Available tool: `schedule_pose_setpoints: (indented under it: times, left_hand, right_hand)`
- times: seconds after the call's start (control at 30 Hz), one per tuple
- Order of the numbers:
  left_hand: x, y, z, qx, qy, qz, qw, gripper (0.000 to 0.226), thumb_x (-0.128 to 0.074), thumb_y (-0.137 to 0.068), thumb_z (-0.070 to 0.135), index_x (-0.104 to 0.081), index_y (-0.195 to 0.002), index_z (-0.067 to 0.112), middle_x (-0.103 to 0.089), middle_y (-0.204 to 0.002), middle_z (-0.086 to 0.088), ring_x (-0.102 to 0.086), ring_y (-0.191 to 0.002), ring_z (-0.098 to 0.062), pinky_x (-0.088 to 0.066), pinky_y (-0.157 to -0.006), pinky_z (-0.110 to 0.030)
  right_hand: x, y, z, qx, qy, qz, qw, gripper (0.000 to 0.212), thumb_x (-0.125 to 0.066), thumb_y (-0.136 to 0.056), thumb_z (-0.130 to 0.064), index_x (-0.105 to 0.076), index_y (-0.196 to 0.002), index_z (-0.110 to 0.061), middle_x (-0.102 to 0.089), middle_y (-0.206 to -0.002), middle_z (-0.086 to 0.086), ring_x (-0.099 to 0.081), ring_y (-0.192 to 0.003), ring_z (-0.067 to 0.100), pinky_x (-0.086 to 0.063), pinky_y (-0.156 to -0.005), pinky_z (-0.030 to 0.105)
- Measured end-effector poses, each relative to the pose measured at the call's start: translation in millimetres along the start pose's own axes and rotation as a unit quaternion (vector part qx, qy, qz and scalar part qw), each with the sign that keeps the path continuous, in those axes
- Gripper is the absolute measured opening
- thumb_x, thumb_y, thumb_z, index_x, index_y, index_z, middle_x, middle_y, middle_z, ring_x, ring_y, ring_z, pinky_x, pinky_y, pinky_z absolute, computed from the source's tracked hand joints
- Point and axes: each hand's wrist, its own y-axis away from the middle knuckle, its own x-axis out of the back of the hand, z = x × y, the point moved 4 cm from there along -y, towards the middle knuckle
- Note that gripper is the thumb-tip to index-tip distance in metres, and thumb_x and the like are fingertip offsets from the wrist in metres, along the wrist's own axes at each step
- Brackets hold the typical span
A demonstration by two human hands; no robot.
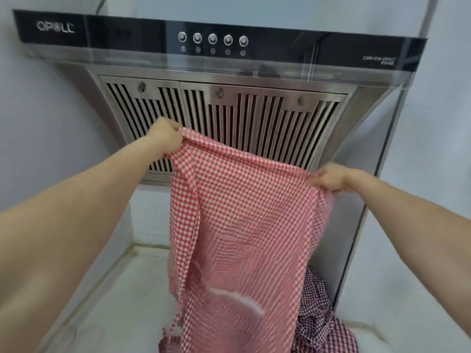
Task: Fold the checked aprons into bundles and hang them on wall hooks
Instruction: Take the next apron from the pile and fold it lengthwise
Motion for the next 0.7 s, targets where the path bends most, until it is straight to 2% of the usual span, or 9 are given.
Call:
schedule_pose_setpoints:
  times: [0.03,0.1,0.2,0.3,0.37,0.43,0.5,0.6,0.7]
  left_hand:
    - [-3.1,-0.7,-2.3,-0.009,-0.034,0.013,0.999,0.023,-0.043,-0.099,0.003,-0.065,-0.099,0.004,-0.066,-0.088,-0.017,-0.051,-0.06,-0.018,-0.043,-0.05,-0.025]
    - [-13.2,-2.6,1.3,-0.014,-0.028,0.051,0.998,0.028,-0.042,-0.097,0.0,-0.068,-0.109,-0.002,-0.068,-0.105,-0.022,-0.052,-0.065,-0.018,-0.042,-0.055,-0.025]
    - [-21.5,-3.3,10.5,-0.014,0.02,0.144,0.989,0.035,-0.041,-0.096,-0.005,-0.064,-0.122,0.001,-0.064,-0.124,-0.018,-0.061,-0.1,-0.029,-0.044,-0.078,-0.027]
    - [-28.0,-8.5,9.8,-0.021,0.039,0.187,0.981,0.046,-0.053,-0.094,0.0,-0.049,-0.139,0.007,-0.053,-0.138,-0.015,-0.054,-0.122,-0.032,-0.043,-0.087,-0.03]
    - [-47.5,-8.8,10.7,-0.018,-0.035,0.076,0.996,0.084,-0.072,-0.085,0.017,-0.023,-0.153,0.019,-0.033,-0.152,-0.018,-0.043,-0.132,-0.039,-0.042,-0.104,-0.044]
    - [-76.0,5.0,25.8,-0.093,-0.153,-0.053,0.982,0.118,-0.083,-0.072,0.037,-0.002,-0.156,0.029,-0.017,-0.161,-0.015,-0.023,-0.146,-0.038,-0.022,-0.118,-0.057]
    - [-105.8,30.6,52.6,-0.213,-0.107,-0.168,0.957,0.132,-0.085,-0.062,0.056,0.005,-0.156,0.032,-0.021,-0.161,-0.004,-0.026,-0.146,-0.023,-0.024,-0.12,-0.047]
    - [-130.9,58.2,78.7,-0.239,0.056,-0.238,0.94,0.106,-0.086,-0.067,0.049,-0.028,-0.152,0.022,-0.054,-0.131,0.013,-0.06,-0.103,0.01,-0.05,-0.086,-0.009]
    - [-146.8,59.5,71.5,-0.228,-0.021,-0.266,0.936,0.038,-0.082,-0.077,0.04,-0.07,-0.105,0.017,-0.073,-0.093,0.004,-0.07,-0.079,-0.006,-0.059,-0.076,-0.024]
  right_hand:
    - [17.0,2.0,-1.0,-0.006,-0.002,0.074,0.997,0.043,-0.055,-0.098,-0.046,-0.059,-0.079,-0.008,-0.06,-0.084,0.012,-0.055,-0.065,0.021,-0.045,-0.055,0.028]
    - [50.0,14.8,-10.7,-0.01,-0.076,0.215,0.974,0.047,-0.043,-0.104,-0.041,-0.052,-0.071,-0.008,-0.058,-0.092,0.021,-0.058,-0.078,0.031,-0.041,-0.065,0.034]
    - [85.8,34.4,-27.7,-0.012,-0.251,0.339,0.907,0.054,-0.043,-0.104,-0.041,-0.063,-0.104,0.009,-0.062,-0.113,0.026,-0.06,-0.11,0.038,-0.045,-0.083,0.036]
    - [99.2,44.8,-37.7,0.035,-0.325,0.356,0.875,0.046,-0.048,-0.102,-0.042,-0.065,-0.087,-0.002,-0.065,-0.088,0.011,-0.062,-0.082,0.025,-0.045,-0.061,0.024]
    - [99.6,48.9,-46.4,0.082,-0.298,0.354,0.883,0.05,-0.051,-0.099,-0.047,-0.066,-0.083,-0.002,-0.064,-0.08,0.007,-0.059,-0.07,0.02,-0.038,-0.049,0.019]
    - [88.2,48.9,-57.5,0.121,-0.231,0.319,0.911,0.054,-0.051,-0.098,-0.051,-0.067,-0.08,-0.003,-0.059,-0.069,0.006,-0.054,-0.062,0.017,-0.034,-0.047,0.022]
    - [62.5,45.9,-71.2,0.148,-0.172,0.247,0.942,0.052,-0.051,-0.098,-0.052,-0.053,-0.068,-0.01,-0.046,-0.061,0.006,-0.044,-0.057,0.016,-0.031,-0.05,0.031]
    - [19.4,50.3,-95.8,0.218,-0.161,0.145,0.952,0.066,-0.044,-0.099,-0.056,-0.054,-0.07,0.001,-0.048,-0.064,0.015,-0.044,-0.058,0.021,-0.036,-0.054,0.033]
    - [-7.8,55.9,-98.1,0.264,-0.164,0.065,0.948,0.07,-0.05,-0.093,-0.063,-0.057,-0.082,0.006,-0.059,-0.078,0.016,-0.054,-0.067,0.025,-0.045,-0.062,0.037]
